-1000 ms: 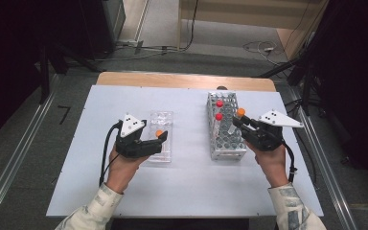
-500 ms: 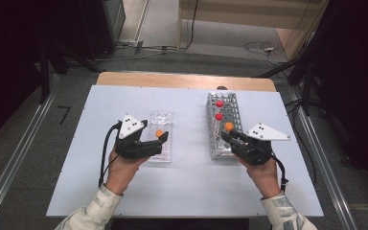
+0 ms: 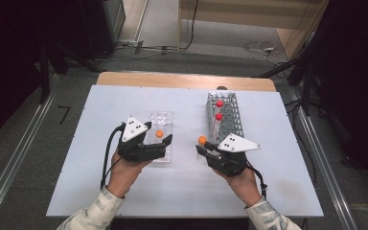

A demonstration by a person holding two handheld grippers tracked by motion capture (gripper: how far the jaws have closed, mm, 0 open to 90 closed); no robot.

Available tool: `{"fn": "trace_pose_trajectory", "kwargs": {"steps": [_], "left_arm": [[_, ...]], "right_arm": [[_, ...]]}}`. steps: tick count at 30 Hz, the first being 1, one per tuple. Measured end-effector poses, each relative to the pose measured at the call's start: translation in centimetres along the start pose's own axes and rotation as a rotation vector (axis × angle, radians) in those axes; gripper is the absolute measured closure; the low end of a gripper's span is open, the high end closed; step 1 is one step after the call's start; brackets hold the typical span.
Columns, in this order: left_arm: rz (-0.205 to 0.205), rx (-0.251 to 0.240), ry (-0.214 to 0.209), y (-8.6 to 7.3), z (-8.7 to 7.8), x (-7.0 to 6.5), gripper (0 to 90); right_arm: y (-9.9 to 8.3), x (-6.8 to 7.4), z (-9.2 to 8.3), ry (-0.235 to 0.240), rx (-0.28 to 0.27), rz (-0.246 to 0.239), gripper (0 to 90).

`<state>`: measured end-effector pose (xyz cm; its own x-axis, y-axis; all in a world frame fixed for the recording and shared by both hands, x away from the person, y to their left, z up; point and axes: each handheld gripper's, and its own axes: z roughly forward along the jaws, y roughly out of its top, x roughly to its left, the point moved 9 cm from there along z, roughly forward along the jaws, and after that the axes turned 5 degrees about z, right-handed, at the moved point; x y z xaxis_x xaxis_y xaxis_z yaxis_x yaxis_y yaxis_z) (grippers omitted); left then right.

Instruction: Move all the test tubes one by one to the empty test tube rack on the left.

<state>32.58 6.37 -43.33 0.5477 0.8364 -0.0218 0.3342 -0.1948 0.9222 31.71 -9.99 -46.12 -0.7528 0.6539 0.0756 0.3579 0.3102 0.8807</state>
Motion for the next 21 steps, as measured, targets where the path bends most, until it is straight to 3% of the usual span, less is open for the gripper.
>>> {"fn": "trace_pose_trajectory", "kwargs": {"steps": [14, 21], "left_arm": [[0.052, 0.021, -0.106, -0.2, 0.6, -4.2, 20.9], [0.082, 0.043, -0.152, -0.9, 1.0, -5.7, 27.7]], "right_arm": [[-1.2, 2.2, 2.2, 0.03, 0.022, -0.014, 71.0], [-1.3, 3.8, 2.6, 0.052, 0.024, -0.047, 71.0]]}}
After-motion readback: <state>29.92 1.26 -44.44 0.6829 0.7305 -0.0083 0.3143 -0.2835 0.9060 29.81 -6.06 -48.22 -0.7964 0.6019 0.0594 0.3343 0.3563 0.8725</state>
